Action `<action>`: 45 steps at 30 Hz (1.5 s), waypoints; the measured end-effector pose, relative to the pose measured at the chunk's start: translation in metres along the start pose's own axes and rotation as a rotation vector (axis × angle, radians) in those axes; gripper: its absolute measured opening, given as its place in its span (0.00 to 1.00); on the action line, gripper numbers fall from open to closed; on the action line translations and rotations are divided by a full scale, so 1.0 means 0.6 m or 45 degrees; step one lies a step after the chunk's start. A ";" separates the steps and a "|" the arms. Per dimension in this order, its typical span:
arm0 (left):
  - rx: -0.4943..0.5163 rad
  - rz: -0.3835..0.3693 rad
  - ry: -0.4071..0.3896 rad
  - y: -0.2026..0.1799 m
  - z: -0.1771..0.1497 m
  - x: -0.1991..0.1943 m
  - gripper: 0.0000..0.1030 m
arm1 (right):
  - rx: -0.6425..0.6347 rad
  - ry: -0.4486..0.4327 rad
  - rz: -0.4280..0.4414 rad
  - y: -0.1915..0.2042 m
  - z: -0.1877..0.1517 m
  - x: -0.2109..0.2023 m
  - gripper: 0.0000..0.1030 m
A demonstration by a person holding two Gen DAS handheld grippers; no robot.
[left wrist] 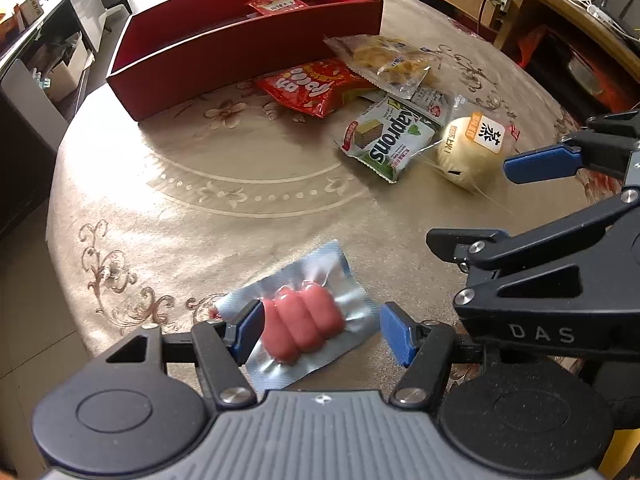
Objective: Organize snacks
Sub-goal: 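Grasp the pink sausage pack with the left gripper while the right approaches the bagged bun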
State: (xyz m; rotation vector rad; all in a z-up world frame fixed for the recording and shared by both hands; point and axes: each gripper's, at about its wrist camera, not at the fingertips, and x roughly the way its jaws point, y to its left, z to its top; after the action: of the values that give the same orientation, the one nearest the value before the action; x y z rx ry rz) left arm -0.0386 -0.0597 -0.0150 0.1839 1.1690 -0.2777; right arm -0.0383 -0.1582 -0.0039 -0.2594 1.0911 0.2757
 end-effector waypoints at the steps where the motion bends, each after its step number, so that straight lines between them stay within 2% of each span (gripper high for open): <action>1: 0.002 0.000 0.002 0.000 0.000 0.001 0.59 | 0.003 0.000 0.000 -0.002 -0.001 0.000 0.75; 8: 0.020 0.043 0.010 0.003 -0.005 0.008 0.59 | 0.027 0.017 -0.029 -0.022 -0.009 0.008 0.75; 16: 0.027 0.134 -0.010 0.008 0.003 0.018 0.59 | 0.011 0.067 -0.041 -0.028 -0.017 0.024 0.76; 22: 0.054 0.119 0.038 0.001 0.002 0.034 0.60 | -0.016 0.097 -0.026 -0.023 -0.022 0.032 0.76; 29: 0.033 0.030 0.125 0.013 -0.014 0.045 0.66 | 0.007 0.085 -0.015 -0.035 -0.018 0.028 0.77; 32: -0.002 0.021 0.146 0.025 -0.020 0.045 0.66 | 0.018 0.066 -0.008 -0.040 -0.015 0.021 0.77; 35: -0.113 -0.005 0.149 0.047 -0.019 0.041 0.66 | 0.022 0.049 0.000 -0.042 -0.013 0.015 0.77; 37: -0.145 0.018 0.125 0.053 -0.014 0.036 0.66 | 0.020 0.041 0.004 -0.043 -0.013 0.012 0.77; 40: -0.002 0.086 0.077 0.038 0.000 0.025 0.66 | 0.018 0.029 0.011 -0.044 -0.012 0.008 0.78; 43: 0.192 0.092 0.108 0.022 0.019 0.035 0.68 | 0.021 0.025 0.014 -0.046 -0.014 0.006 0.79; 45: 0.246 0.087 0.127 0.020 0.030 0.041 0.70 | 0.029 0.027 0.013 -0.049 -0.016 0.006 0.79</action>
State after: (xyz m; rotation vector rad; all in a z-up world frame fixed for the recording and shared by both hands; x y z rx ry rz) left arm -0.0103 -0.0562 -0.0310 0.4102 1.2315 -0.3246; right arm -0.0347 -0.1889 -0.0091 -0.2368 1.1160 0.2702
